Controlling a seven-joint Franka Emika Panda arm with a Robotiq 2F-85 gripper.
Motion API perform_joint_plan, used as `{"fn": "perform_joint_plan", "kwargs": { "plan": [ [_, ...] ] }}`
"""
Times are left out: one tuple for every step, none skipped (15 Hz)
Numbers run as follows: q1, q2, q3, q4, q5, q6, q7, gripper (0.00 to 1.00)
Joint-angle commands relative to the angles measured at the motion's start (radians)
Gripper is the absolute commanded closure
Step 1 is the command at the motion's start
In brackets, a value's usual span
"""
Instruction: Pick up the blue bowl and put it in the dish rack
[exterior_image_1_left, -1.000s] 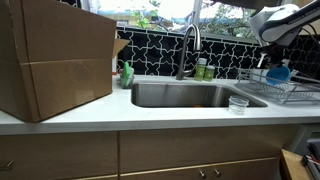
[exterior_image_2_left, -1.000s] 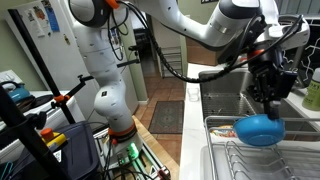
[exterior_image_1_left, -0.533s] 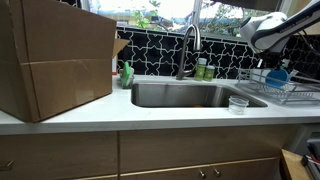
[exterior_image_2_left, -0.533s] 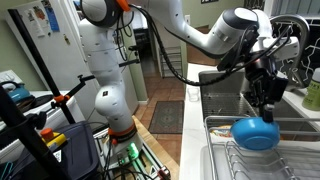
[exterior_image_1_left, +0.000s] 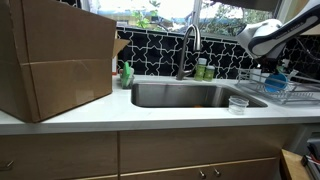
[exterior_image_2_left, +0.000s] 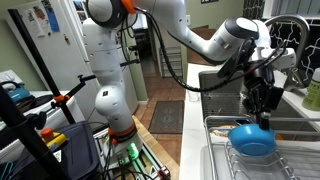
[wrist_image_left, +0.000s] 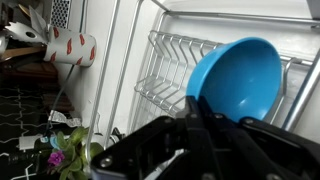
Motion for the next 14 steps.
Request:
{"fn": "perform_joint_plan", "kwargs": {
  "plan": [
    [0.003, 0.027, -0.006, 0.002, 0.006, -0.005, 0.032, 0.99],
    [0.002, 0.033, -0.006, 0.006, 0.012, 0.001, 0.033, 0.99],
    [0.001, 0.039, -0.007, 0.011, 0.018, 0.002, 0.037, 0.99],
    [-0.001, 0.043, -0.007, 0.015, 0.026, 0.006, 0.038, 0.99],
    [-0.001, 0.047, -0.007, 0.019, 0.028, 0.008, 0.046, 0.99],
    [-0.002, 0.052, -0.007, 0.023, 0.033, 0.011, 0.046, 0.99],
    [-0.003, 0.058, -0.008, 0.028, 0.035, 0.009, 0.050, 0.99],
    [-0.003, 0.064, -0.008, 0.033, 0.036, 0.011, 0.053, 0.91],
    [-0.004, 0.067, -0.008, 0.035, 0.038, 0.014, 0.056, 0.90],
    [-0.004, 0.072, -0.008, 0.035, 0.040, 0.015, 0.061, 0.86],
    [-0.005, 0.075, -0.007, 0.033, 0.044, 0.021, 0.062, 0.84],
    [-0.005, 0.079, -0.007, 0.033, 0.045, 0.022, 0.064, 0.85],
    [-0.006, 0.079, -0.008, 0.035, 0.046, 0.023, 0.062, 0.83],
    [-0.007, 0.079, -0.009, 0.037, 0.050, 0.022, 0.061, 0.83]
  ]
}}
